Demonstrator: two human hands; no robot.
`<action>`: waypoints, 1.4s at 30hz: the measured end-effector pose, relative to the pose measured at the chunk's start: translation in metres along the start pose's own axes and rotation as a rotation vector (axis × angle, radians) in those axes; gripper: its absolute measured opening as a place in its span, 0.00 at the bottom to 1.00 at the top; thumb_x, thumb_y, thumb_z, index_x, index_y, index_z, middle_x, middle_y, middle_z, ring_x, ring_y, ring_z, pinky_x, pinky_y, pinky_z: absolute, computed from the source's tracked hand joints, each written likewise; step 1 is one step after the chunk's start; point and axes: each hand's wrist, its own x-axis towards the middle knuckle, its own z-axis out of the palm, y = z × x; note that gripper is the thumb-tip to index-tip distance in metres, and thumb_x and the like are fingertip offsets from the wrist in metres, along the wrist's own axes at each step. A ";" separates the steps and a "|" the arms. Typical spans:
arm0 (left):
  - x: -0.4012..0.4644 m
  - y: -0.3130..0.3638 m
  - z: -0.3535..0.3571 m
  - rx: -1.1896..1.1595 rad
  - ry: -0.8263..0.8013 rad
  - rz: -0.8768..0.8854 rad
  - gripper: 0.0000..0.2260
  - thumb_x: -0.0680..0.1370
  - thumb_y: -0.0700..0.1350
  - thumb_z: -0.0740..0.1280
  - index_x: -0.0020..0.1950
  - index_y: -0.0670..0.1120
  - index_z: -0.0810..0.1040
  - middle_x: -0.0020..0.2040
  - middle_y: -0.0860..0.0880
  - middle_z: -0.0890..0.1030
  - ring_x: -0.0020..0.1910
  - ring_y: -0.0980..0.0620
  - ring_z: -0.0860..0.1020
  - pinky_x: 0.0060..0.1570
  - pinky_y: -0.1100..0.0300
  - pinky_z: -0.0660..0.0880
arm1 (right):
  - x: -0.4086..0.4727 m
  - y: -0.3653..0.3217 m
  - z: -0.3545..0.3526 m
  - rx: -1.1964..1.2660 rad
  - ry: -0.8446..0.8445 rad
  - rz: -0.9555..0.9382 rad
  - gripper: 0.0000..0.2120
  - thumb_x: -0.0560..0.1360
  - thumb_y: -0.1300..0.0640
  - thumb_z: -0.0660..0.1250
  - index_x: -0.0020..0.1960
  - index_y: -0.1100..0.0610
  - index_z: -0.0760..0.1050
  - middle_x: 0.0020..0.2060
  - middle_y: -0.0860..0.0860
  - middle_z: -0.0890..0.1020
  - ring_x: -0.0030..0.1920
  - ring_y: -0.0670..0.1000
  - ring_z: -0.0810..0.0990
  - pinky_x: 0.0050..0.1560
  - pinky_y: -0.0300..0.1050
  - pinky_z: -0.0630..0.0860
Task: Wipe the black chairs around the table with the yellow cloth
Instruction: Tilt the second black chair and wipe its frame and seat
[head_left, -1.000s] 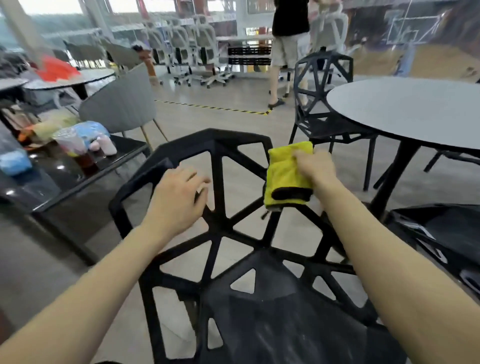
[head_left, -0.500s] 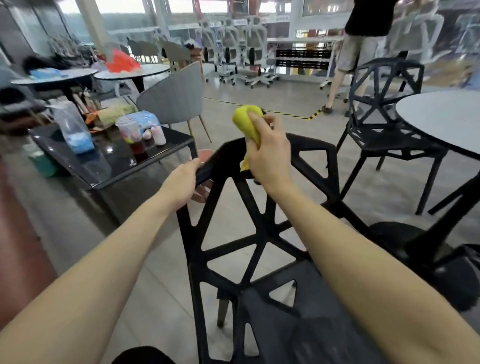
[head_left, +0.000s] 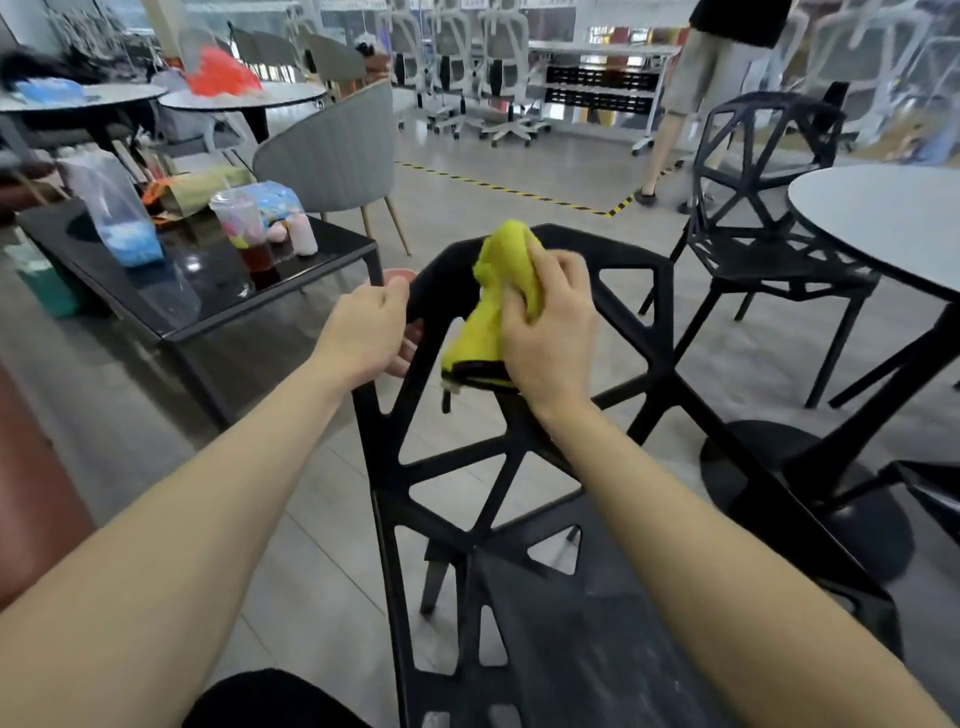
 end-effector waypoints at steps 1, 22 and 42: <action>-0.001 0.000 0.000 0.062 0.029 0.040 0.22 0.90 0.51 0.51 0.53 0.38 0.80 0.52 0.33 0.86 0.49 0.34 0.86 0.48 0.44 0.84 | 0.012 -0.014 0.010 -0.013 -0.009 -0.098 0.24 0.78 0.63 0.68 0.73 0.53 0.78 0.61 0.52 0.77 0.56 0.50 0.76 0.56 0.35 0.73; 0.027 -0.016 0.021 0.431 0.335 0.250 0.33 0.86 0.60 0.47 0.40 0.44 0.84 0.36 0.42 0.84 0.38 0.38 0.83 0.43 0.43 0.83 | 0.015 0.072 0.007 -0.365 -0.097 -0.032 0.33 0.78 0.66 0.63 0.80 0.46 0.70 0.78 0.56 0.65 0.70 0.61 0.70 0.73 0.53 0.70; 0.023 -0.017 0.027 0.506 0.489 0.326 0.29 0.89 0.55 0.52 0.47 0.38 0.85 0.45 0.33 0.84 0.47 0.30 0.82 0.45 0.44 0.75 | -0.145 0.125 -0.009 -0.257 -0.475 0.018 0.31 0.77 0.70 0.65 0.75 0.46 0.76 0.73 0.50 0.68 0.69 0.57 0.73 0.72 0.57 0.75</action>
